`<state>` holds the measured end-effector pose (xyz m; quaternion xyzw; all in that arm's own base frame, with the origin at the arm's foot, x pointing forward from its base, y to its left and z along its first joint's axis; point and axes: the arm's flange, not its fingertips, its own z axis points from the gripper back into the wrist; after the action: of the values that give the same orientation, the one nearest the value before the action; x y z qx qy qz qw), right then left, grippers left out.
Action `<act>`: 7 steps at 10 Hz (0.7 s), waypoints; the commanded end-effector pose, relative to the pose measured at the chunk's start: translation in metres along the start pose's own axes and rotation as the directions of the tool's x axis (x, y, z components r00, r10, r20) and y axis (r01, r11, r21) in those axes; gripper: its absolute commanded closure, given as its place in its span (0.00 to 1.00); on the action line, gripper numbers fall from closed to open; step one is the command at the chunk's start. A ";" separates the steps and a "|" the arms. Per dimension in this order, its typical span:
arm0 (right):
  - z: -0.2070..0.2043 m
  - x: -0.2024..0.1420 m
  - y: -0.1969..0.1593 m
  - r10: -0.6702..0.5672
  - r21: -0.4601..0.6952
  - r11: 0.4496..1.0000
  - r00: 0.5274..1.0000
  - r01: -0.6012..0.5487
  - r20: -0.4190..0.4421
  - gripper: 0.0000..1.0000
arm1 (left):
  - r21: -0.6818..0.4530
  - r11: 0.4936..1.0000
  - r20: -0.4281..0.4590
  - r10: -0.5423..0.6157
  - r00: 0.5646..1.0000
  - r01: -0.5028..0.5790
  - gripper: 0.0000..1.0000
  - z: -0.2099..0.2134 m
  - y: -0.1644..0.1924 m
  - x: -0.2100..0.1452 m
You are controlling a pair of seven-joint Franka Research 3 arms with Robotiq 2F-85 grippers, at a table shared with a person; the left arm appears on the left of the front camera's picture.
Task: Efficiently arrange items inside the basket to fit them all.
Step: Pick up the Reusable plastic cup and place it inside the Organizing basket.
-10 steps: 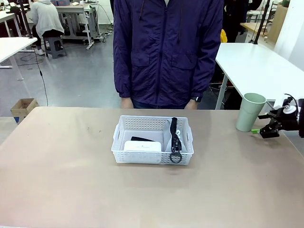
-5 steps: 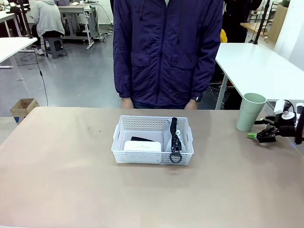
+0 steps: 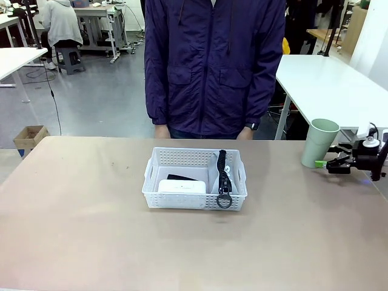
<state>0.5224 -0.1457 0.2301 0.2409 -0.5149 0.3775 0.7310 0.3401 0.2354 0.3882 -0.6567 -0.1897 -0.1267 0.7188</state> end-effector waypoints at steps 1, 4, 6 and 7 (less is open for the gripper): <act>-0.008 -0.004 -0.011 -0.036 0.006 0.999 0.998 0.036 0.041 0.00 | 0.007 1.000 -0.005 0.005 1.000 -0.005 0.00 -0.002 -0.004 0.000; -0.015 0.003 -0.018 -0.084 0.039 0.996 0.986 0.079 0.145 0.00 | 0.007 1.000 -0.005 0.005 1.000 -0.005 0.00 -0.002 -0.004 0.000; -0.017 0.007 -0.022 -0.149 0.113 0.985 0.967 0.128 0.206 0.00 | 0.007 1.000 -0.005 0.005 1.000 -0.005 0.00 -0.002 -0.004 0.000; -0.018 0.007 -0.024 -0.185 0.143 0.978 0.955 0.155 0.232 0.00 | 0.007 1.000 -0.005 0.005 1.000 -0.005 0.00 -0.002 -0.004 0.000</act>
<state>0.5454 -0.1361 0.2316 0.3416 -0.5495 0.3366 0.6842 0.3401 0.2354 0.3882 -0.6567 -0.1897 -0.1267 0.7188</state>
